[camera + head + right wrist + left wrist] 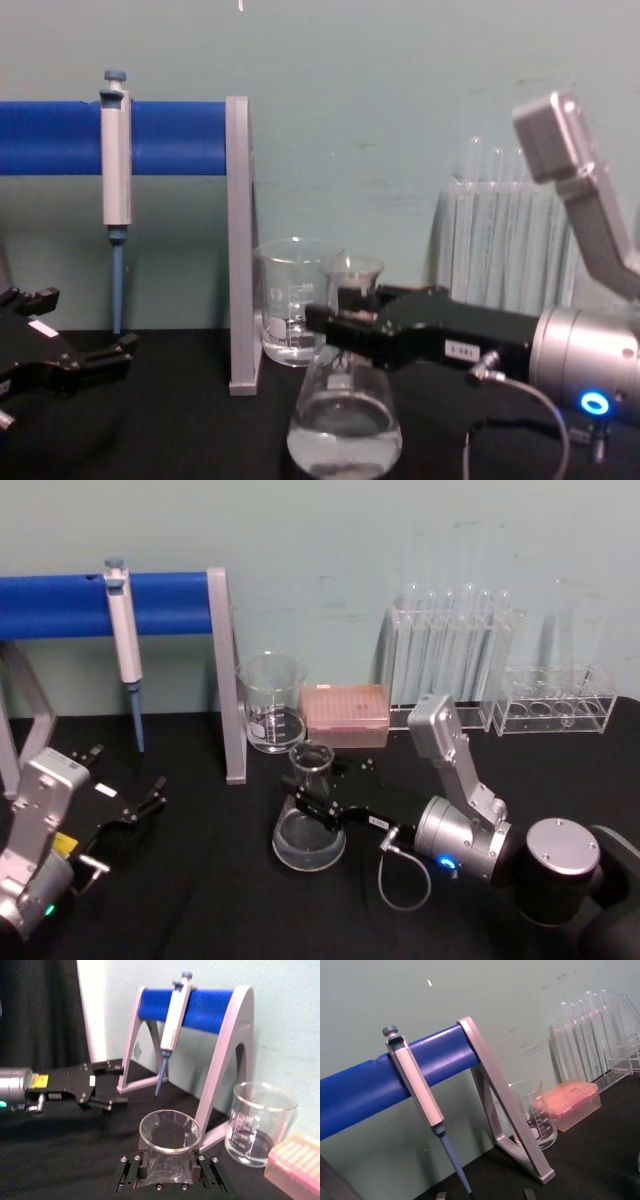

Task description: Grasp the erlenmeyer flask with one hand, shake it three times, then place it back.

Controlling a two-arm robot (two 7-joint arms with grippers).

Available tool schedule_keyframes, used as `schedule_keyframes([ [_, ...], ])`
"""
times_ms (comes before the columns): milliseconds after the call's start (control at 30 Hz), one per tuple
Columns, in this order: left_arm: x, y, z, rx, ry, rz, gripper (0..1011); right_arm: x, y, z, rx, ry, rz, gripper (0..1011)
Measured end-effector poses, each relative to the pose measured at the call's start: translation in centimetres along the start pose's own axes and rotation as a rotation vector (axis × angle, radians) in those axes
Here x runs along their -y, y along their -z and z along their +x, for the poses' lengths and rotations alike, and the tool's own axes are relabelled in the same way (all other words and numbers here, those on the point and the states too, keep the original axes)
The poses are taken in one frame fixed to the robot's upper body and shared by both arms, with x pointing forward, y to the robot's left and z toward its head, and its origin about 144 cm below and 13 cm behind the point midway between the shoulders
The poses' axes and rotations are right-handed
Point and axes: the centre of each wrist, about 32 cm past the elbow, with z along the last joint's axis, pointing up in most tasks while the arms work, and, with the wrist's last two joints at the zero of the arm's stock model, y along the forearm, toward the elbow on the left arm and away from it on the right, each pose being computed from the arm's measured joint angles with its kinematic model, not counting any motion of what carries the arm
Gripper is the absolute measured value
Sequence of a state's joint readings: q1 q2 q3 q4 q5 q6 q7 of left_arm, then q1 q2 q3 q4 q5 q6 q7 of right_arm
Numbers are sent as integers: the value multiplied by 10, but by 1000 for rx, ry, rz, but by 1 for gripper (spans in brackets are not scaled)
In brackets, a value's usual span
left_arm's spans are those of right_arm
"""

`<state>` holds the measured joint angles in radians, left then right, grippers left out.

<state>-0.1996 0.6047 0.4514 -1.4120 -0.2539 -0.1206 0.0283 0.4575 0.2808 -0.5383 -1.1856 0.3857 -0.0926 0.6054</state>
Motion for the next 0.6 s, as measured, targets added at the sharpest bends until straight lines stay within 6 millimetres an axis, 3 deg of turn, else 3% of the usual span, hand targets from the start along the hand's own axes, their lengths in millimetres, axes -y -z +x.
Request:
schedule_keyframes([
  [600,0,0,0,0,0,0,1001,13,-33,-18,1,69,69,452],
])
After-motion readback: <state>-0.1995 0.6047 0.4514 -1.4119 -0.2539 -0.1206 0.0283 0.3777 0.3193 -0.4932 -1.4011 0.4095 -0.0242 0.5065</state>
